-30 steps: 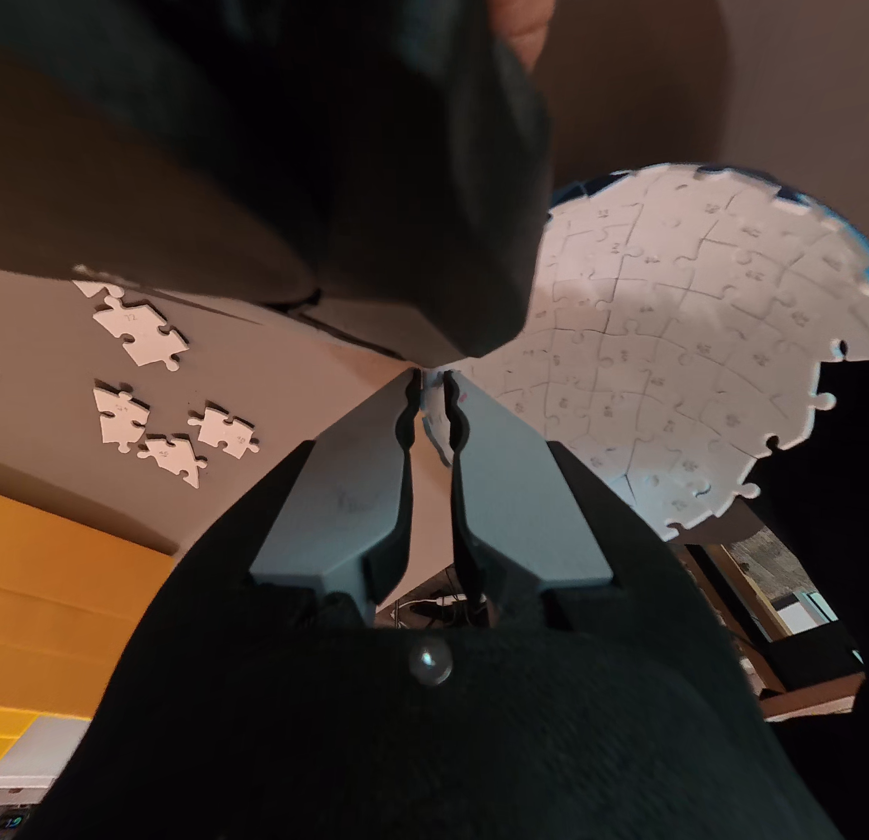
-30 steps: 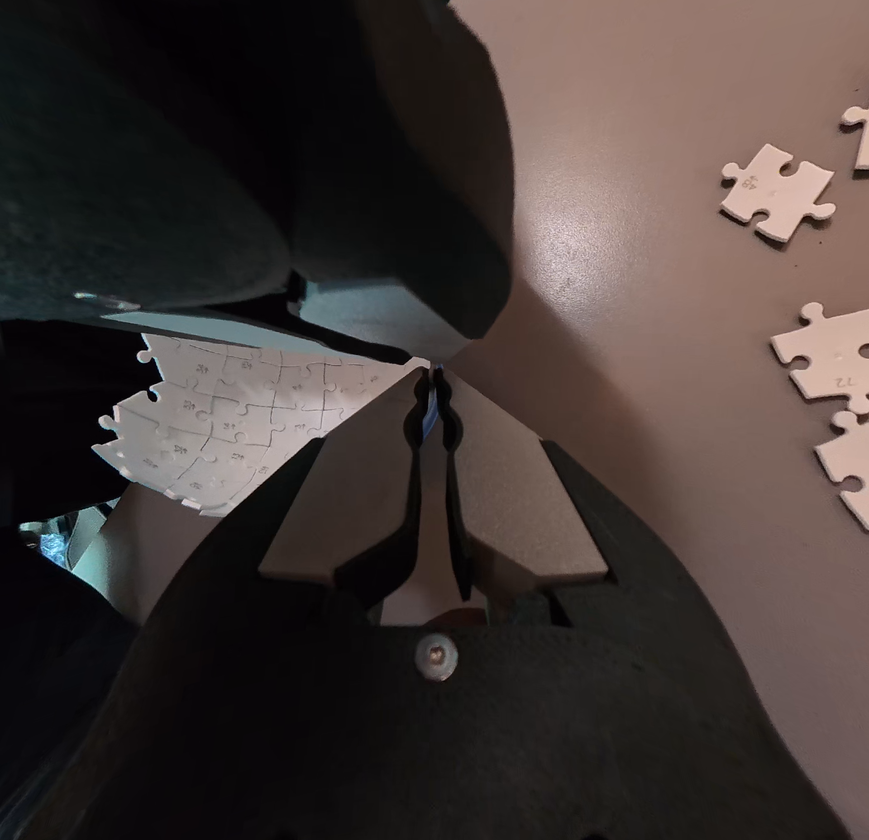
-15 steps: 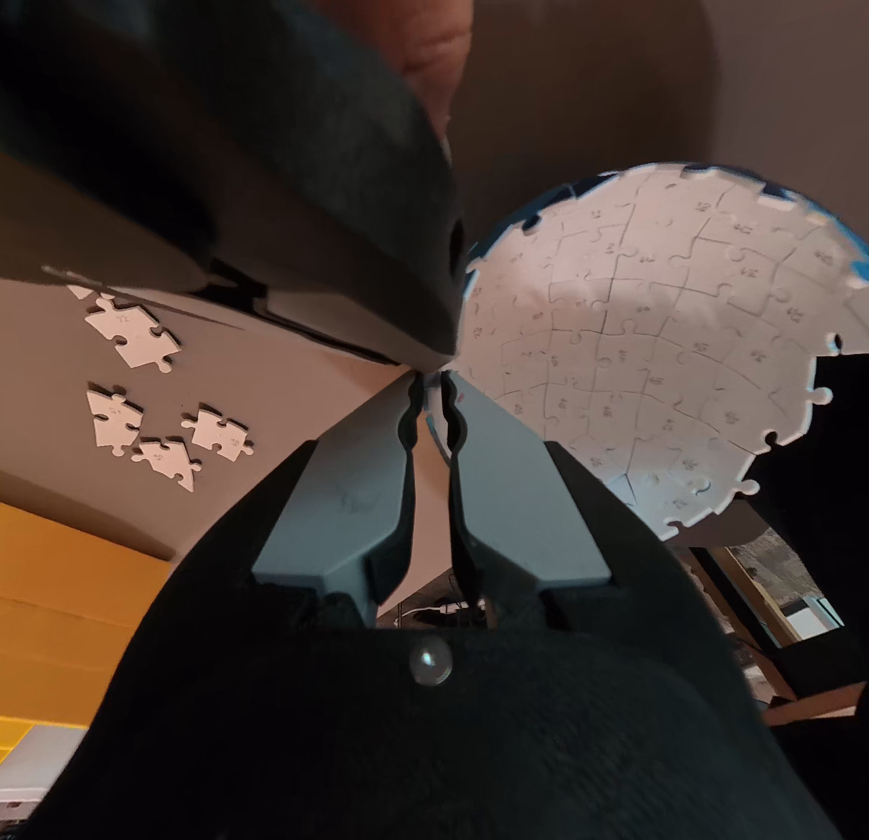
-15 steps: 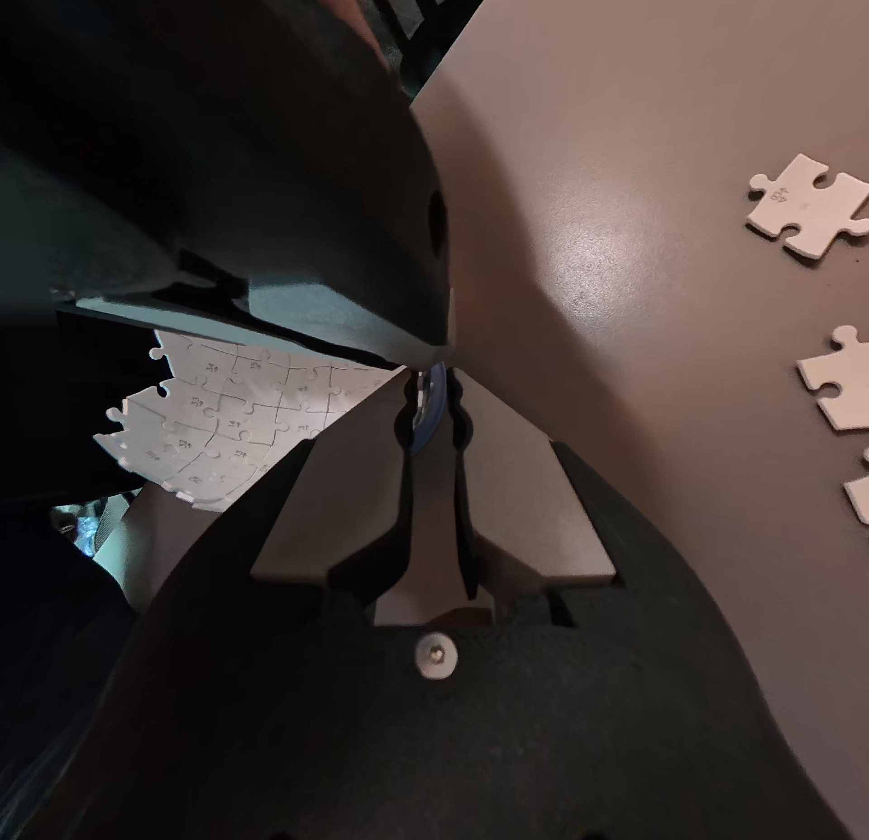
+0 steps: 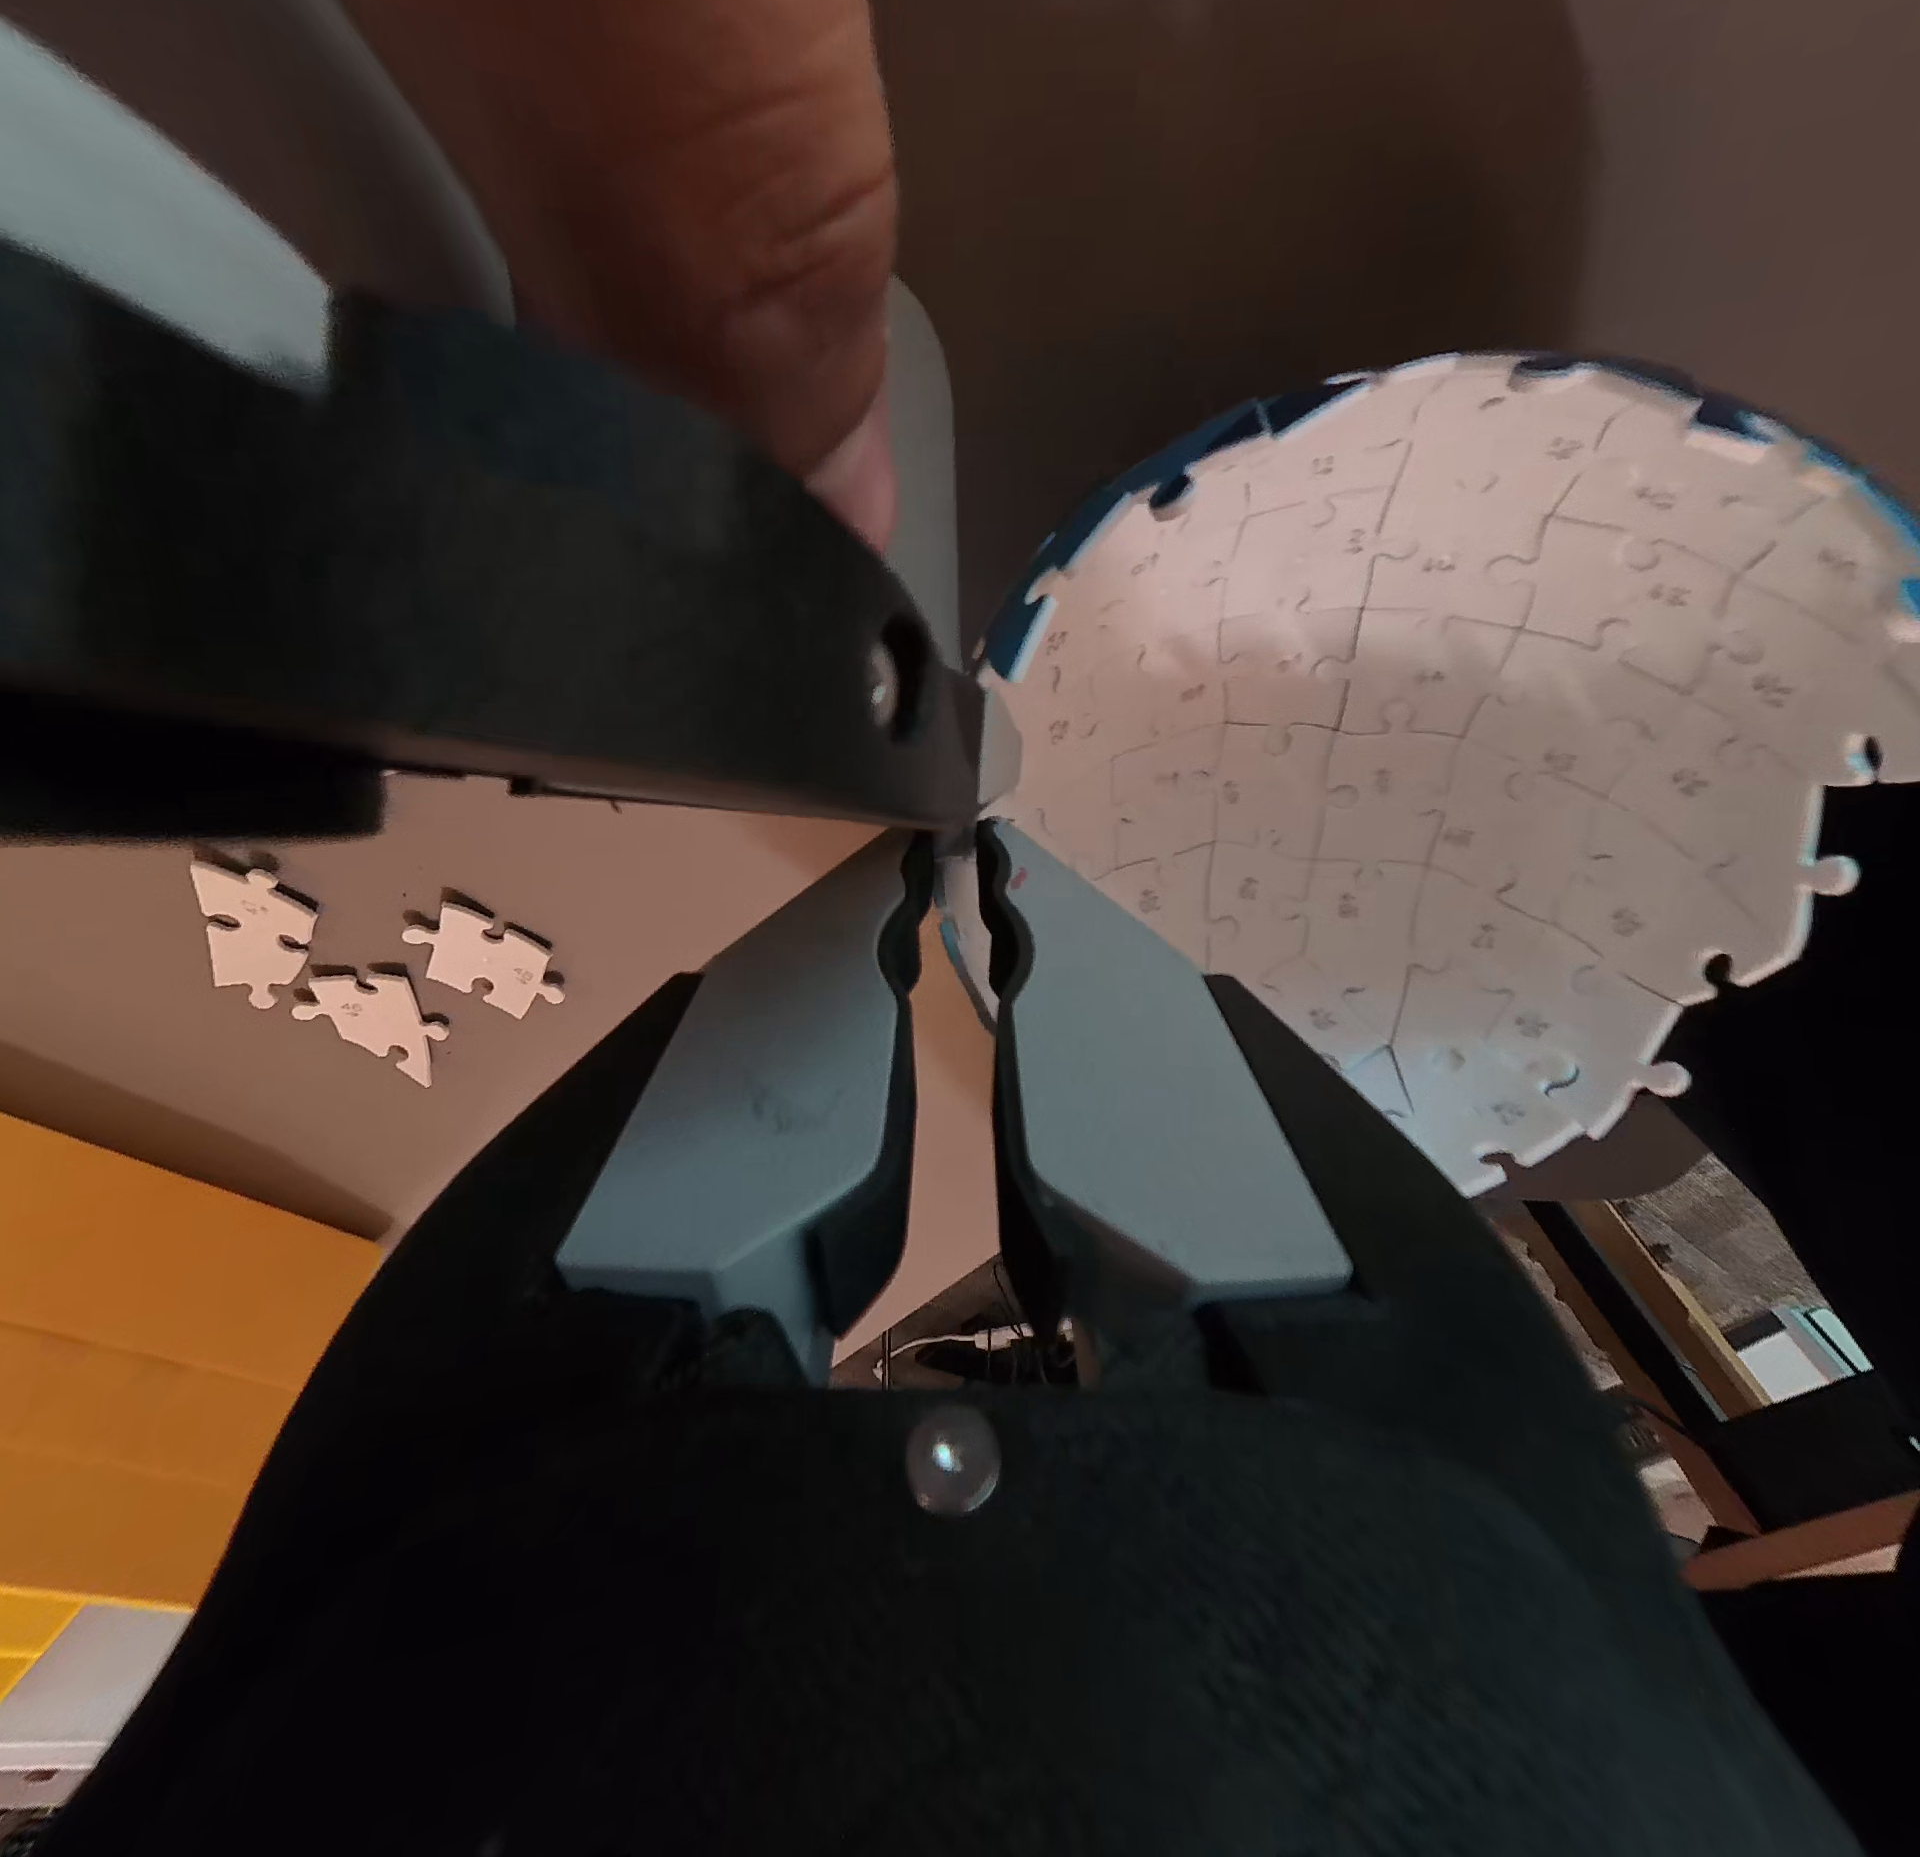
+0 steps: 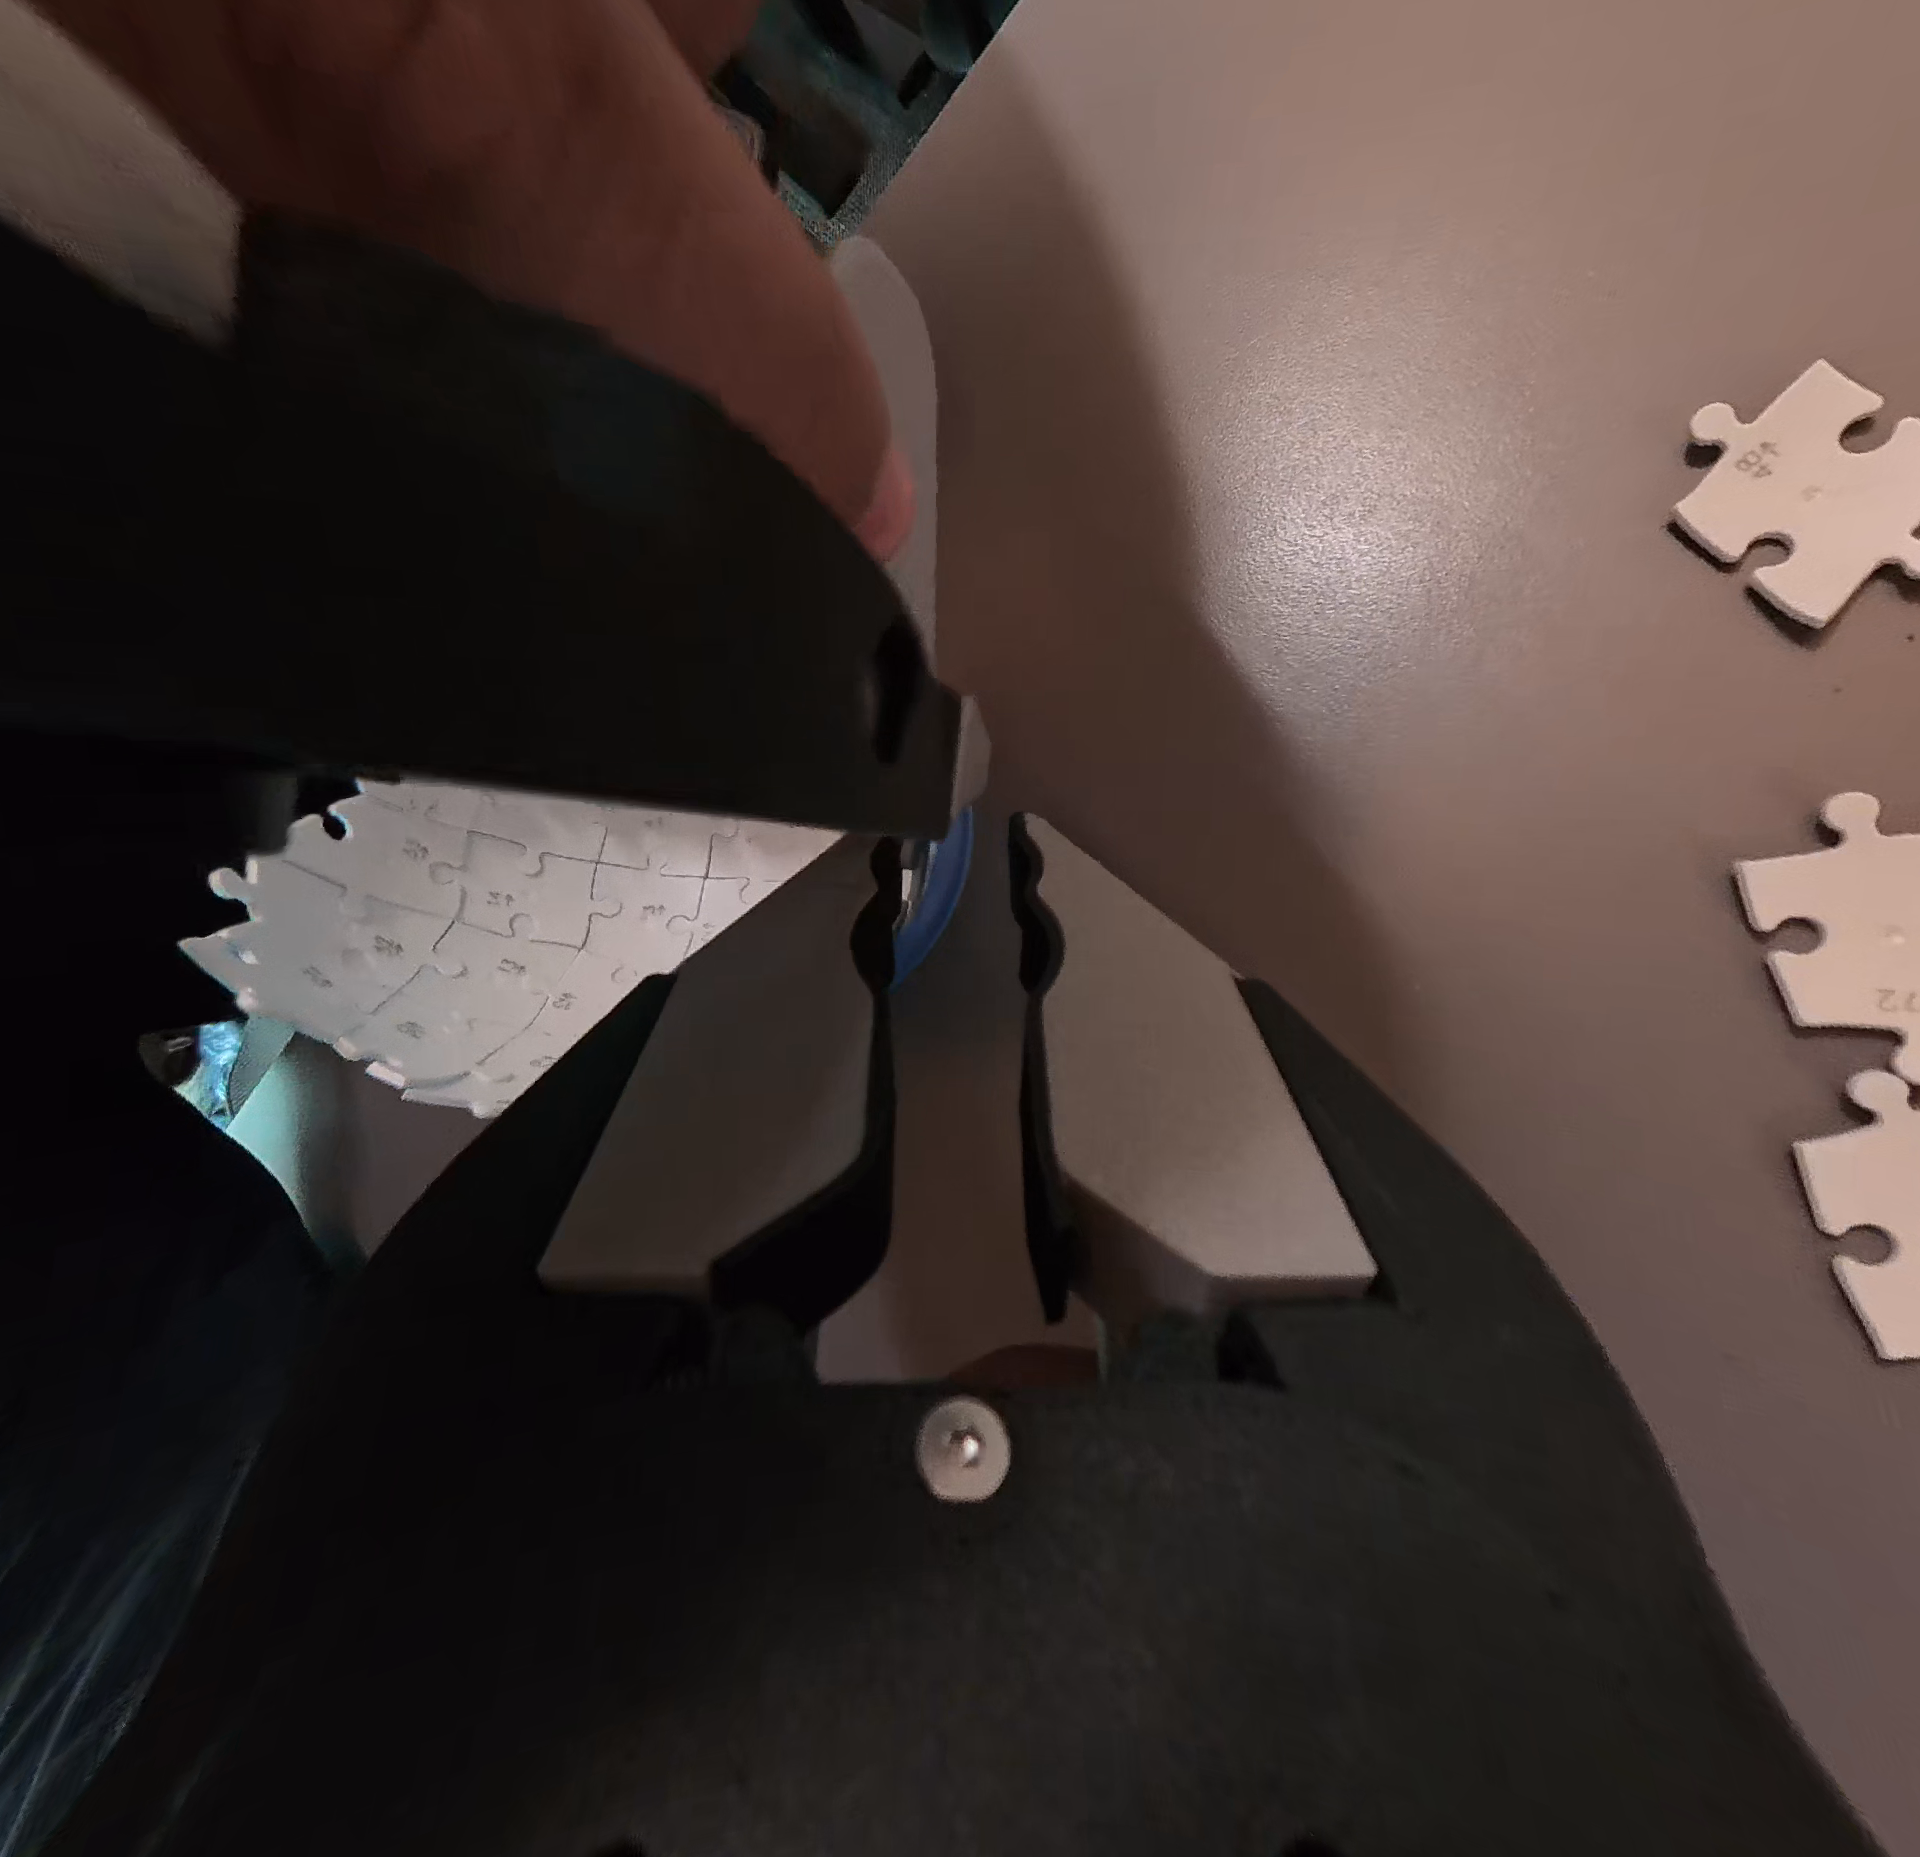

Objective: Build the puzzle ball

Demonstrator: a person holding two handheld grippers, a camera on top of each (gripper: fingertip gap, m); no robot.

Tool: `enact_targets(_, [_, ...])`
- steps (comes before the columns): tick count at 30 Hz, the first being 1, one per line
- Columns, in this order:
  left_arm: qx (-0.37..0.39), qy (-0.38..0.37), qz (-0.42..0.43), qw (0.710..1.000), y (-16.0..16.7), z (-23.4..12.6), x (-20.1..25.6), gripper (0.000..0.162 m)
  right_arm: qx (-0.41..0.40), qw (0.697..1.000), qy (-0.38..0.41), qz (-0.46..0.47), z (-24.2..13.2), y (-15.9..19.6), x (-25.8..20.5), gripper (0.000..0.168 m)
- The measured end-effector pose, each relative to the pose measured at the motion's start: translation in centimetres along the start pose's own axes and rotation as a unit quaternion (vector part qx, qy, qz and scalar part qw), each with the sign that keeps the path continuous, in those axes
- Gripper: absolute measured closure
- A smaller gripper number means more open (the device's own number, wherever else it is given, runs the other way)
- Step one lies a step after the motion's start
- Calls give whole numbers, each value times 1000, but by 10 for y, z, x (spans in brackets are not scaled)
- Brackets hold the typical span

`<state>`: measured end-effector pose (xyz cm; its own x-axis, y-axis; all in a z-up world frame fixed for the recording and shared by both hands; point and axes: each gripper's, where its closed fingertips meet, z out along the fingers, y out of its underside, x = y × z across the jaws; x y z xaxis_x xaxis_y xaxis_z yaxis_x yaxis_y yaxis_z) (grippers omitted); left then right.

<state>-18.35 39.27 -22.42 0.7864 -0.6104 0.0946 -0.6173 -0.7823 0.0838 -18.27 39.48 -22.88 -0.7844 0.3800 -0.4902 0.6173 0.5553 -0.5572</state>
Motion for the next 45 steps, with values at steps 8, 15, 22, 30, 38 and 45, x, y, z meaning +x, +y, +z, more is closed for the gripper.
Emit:
enact_targets(8, [11, -7, -5, 1000, -1, 0, -1, 157, 3, 998, -34, 45, 0, 1, -3, 154])
enact_targets(15, [12, -5, -7, 1000, 0, 0, 1, 157, -7, 999, -31, 21, 3, 0, -4, 156])
enact_targets(22, [10, -5, -12, 1000, 3, 1, 0, 155, -11, 999, -36, 19, 5, -1, -7, 167])
enact_targets(30, [-2, 4, -17, 1000, 6, 3, 1, 154, -19, 999, -20, 27, 7, -2, -6, 168])
enact_targets(38, [-8, -7, -7, 1000, 3, 3, 3, 156, -29, 999, -8, 11, 6, 1, -8, 168])
enact_targets(45, [-8, -6, -3, 1000, 1, 3, 6, 157, -43, 999, -16, 29, 7, 6, -7, 154])
